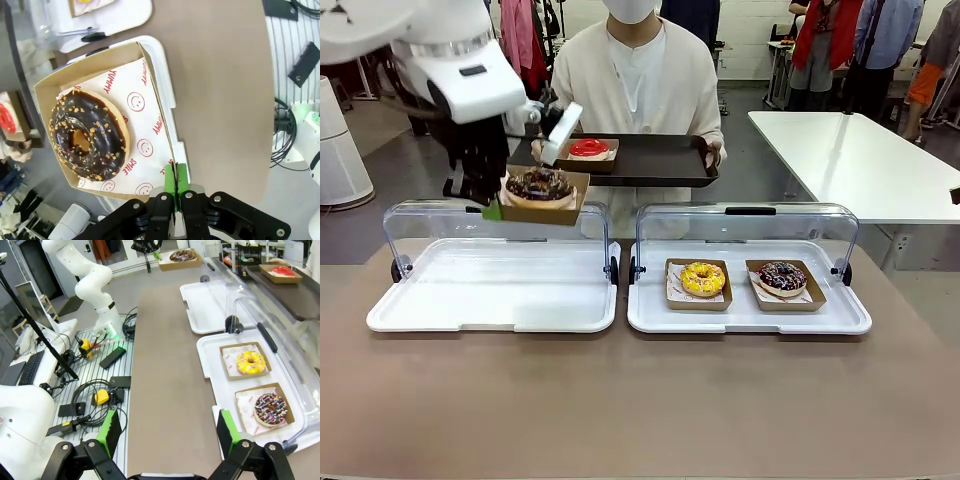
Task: Provide the desired donut to the person.
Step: Pick up and lift the Paper togo box containing the Donut pointed at by the person.
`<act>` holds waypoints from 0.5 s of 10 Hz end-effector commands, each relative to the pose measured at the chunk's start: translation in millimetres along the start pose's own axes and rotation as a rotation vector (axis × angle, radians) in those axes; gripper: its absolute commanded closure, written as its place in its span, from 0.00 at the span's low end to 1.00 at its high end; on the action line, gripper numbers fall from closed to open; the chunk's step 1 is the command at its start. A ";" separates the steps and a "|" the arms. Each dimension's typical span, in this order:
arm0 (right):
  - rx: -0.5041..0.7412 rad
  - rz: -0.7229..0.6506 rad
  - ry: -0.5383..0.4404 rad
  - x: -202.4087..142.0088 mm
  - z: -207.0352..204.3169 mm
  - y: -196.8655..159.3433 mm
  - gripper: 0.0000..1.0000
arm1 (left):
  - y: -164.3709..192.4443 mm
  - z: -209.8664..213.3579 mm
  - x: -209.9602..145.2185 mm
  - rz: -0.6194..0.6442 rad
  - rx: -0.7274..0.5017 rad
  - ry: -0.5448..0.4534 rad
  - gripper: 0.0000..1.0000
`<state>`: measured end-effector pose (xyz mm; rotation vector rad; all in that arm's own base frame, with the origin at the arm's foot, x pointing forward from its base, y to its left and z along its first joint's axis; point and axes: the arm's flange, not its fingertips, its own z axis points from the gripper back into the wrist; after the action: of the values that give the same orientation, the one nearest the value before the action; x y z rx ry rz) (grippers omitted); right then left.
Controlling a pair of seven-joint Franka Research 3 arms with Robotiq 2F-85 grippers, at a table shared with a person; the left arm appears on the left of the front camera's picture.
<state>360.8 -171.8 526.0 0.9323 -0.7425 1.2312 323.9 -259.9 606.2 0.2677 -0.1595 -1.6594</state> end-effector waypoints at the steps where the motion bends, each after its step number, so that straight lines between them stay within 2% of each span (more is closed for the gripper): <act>1: 0.003 0.007 -0.009 0.1 -0.5 0.5 0.00 | 15.2 -1.9 0.0 0.044 0.004 -0.003 1.00; 5: 0.003 0.007 -0.009 0.1 -0.5 0.5 0.00 | 8.8 2.3 -2.4 0.014 0.001 -0.009 1.00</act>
<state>360.8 -171.8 526.0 0.9322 -0.7425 1.2312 338.0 -258.9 609.6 0.2503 -0.1645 -1.6451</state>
